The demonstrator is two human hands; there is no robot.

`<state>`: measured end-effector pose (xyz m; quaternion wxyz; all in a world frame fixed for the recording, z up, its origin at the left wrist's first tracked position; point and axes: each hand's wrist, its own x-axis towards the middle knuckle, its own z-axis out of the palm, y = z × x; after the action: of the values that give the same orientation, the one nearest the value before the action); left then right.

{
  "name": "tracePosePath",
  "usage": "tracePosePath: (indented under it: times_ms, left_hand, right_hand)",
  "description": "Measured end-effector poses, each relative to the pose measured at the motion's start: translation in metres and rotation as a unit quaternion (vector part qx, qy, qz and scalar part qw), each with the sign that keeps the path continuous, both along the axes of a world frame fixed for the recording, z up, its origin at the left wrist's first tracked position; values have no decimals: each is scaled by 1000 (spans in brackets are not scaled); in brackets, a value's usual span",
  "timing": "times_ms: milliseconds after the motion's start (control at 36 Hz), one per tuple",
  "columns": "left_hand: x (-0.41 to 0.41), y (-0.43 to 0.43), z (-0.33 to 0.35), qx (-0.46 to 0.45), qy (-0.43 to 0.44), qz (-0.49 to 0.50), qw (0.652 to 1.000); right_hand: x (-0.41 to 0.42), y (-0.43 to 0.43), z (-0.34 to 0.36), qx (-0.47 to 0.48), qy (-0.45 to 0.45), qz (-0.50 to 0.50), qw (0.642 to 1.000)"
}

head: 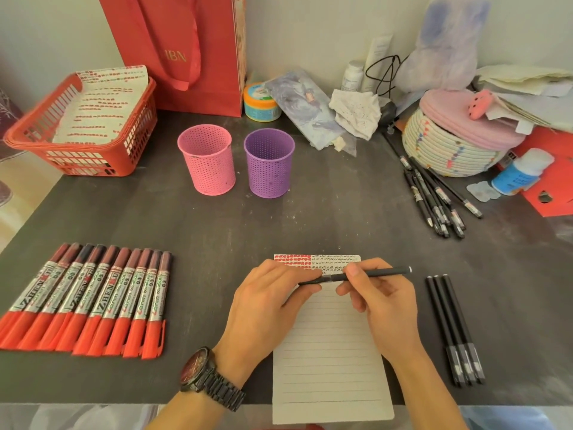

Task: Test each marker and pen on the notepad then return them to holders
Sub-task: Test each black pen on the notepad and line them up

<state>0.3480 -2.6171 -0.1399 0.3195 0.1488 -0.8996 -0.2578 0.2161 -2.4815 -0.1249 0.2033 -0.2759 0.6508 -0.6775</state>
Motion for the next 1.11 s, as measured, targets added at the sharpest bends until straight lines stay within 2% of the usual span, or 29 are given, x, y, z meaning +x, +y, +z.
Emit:
tracePosePath:
  times_ms: [139,444,556,694,833,889,1028,1111]
  left_hand:
    - [0,-1,0,-4,20,-11,1000]
    - [-5,-2,-1,-33,8,-38,999]
    - [-7,1,-3,-62,-43,-10,997]
    - [-4,0,-11,-25,-104,23,994]
    - [-3,-3,-17,1,-122,48,991]
    - [-4,-3,-18,-6,-131,48,990]
    - [-3,-5,-18,-19,-154,50,987]
    - [-3,-5,-16,-19,-164,51,985]
  right_hand:
    - [-2,0,0,7,9,14,1000]
    - [8,-1,12,31,33,29,999]
    - [10,1,15,46,27,-6,999]
    - [-1,24,33,21,-31,-83,996]
    - [-44,87,66,136,27,-87,986]
    - [-62,113,79,222,50,-63,972]
    - [-97,157,77,470,135,-22,872]
    - [-100,162,65,542,145,5,828]
